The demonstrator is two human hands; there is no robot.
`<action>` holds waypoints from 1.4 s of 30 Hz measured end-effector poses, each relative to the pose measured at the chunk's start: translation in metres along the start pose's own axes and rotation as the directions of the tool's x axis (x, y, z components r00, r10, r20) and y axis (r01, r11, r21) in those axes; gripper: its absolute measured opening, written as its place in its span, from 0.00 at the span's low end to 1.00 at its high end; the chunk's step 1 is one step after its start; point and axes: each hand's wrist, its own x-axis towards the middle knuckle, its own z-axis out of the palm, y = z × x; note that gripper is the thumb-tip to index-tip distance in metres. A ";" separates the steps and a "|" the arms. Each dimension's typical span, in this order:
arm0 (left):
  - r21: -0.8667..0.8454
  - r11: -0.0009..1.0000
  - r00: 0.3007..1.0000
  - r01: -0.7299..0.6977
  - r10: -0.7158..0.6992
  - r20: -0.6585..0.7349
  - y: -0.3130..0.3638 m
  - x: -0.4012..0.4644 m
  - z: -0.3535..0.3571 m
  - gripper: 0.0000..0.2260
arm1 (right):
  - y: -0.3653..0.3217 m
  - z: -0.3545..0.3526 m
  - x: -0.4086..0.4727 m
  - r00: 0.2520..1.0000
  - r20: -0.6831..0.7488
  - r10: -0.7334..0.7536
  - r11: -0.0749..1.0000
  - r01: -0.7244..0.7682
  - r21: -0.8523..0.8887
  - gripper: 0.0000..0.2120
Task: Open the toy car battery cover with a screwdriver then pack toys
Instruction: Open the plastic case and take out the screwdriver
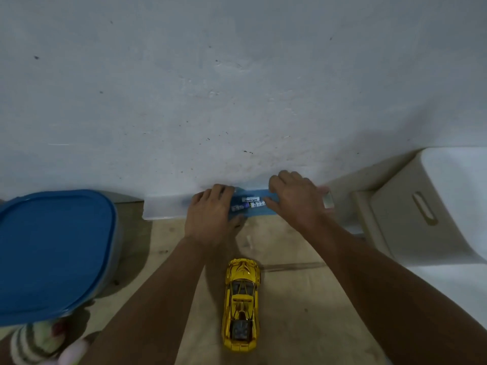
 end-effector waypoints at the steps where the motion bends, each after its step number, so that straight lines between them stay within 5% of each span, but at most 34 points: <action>1: -0.014 1.000 1.000 0.002 -0.002 -0.020 -0.001 -0.001 0.000 0.28 | 0.000 0.001 -0.002 0.998 -0.045 0.037 0.999 -0.037 0.007 0.12; 6: -0.004 1.000 1.000 0.001 -0.001 -0.016 -0.004 0.002 -0.003 0.25 | -0.013 0.012 -0.014 0.982 -0.104 0.157 0.981 -0.144 0.129 0.14; 11: -0.044 0.999 0.997 -0.024 0.021 -0.070 -0.007 -0.005 0.000 0.29 | -0.025 0.038 -0.016 0.997 -0.073 0.032 0.955 -0.009 0.296 0.16; 14: -0.062 0.997 0.993 -0.055 0.048 -0.110 -0.011 -0.012 0.005 0.34 | -0.034 0.041 -0.012 1.000 -0.006 -0.005 0.963 0.006 0.268 0.24; 23: -0.072 0.994 0.992 -0.088 0.081 -0.099 -0.022 -0.016 0.011 0.46 | -0.037 0.053 -0.007 0.989 -0.032 -0.142 0.986 0.144 0.083 0.20; 34: -0.055 0.993 0.984 -0.104 0.094 -0.152 -0.023 -0.018 0.021 0.42 | -0.052 0.060 -0.003 0.988 0.033 -0.150 0.984 0.146 0.097 0.26; 42: -0.038 0.994 0.983 -0.105 0.098 -0.155 -0.023 -0.019 0.021 0.41 | -0.059 0.068 0.001 0.994 0.041 -0.099 0.981 0.091 0.173 0.22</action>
